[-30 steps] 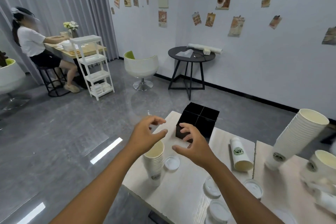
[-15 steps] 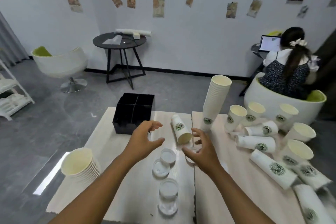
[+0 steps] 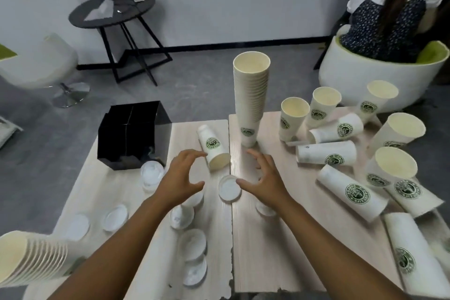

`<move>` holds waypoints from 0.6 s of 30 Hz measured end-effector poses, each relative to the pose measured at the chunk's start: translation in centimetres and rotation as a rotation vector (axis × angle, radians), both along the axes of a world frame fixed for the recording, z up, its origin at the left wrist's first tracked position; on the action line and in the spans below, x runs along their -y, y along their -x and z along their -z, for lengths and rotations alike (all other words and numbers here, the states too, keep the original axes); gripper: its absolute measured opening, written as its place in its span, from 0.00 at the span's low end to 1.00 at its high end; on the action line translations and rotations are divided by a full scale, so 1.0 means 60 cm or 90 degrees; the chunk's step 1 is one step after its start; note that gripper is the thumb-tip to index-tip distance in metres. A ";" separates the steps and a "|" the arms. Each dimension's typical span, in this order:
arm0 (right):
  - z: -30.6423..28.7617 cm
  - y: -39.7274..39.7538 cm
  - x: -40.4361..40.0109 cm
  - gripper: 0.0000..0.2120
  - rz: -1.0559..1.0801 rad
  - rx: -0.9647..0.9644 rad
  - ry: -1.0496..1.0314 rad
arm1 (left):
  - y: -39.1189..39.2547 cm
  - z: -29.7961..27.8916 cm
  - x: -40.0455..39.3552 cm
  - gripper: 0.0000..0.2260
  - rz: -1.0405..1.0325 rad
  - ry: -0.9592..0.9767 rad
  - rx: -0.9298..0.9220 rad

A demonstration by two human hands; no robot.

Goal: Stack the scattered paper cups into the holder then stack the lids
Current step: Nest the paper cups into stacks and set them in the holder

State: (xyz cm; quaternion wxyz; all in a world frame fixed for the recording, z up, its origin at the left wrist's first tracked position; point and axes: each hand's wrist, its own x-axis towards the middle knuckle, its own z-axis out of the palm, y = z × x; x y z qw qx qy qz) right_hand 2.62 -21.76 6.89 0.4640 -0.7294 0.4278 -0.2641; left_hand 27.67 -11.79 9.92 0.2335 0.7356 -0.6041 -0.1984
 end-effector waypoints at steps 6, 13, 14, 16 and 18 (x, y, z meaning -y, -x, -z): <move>0.049 -0.008 0.042 0.37 -0.021 -0.015 -0.073 | -0.040 0.037 0.069 0.37 0.079 -0.096 0.159; 0.075 0.008 0.059 0.38 0.012 -0.021 -0.081 | -0.068 0.088 0.164 0.41 0.245 -0.109 0.383; 0.076 0.014 0.060 0.39 0.022 -0.025 -0.081 | -0.068 0.095 0.180 0.41 0.266 -0.107 0.398; 0.075 0.026 0.056 0.40 0.044 -0.030 -0.088 | -0.063 0.111 0.206 0.41 0.313 -0.106 0.410; 0.074 0.036 0.049 0.39 0.072 -0.036 -0.088 | -0.055 0.130 0.225 0.43 0.357 -0.106 0.414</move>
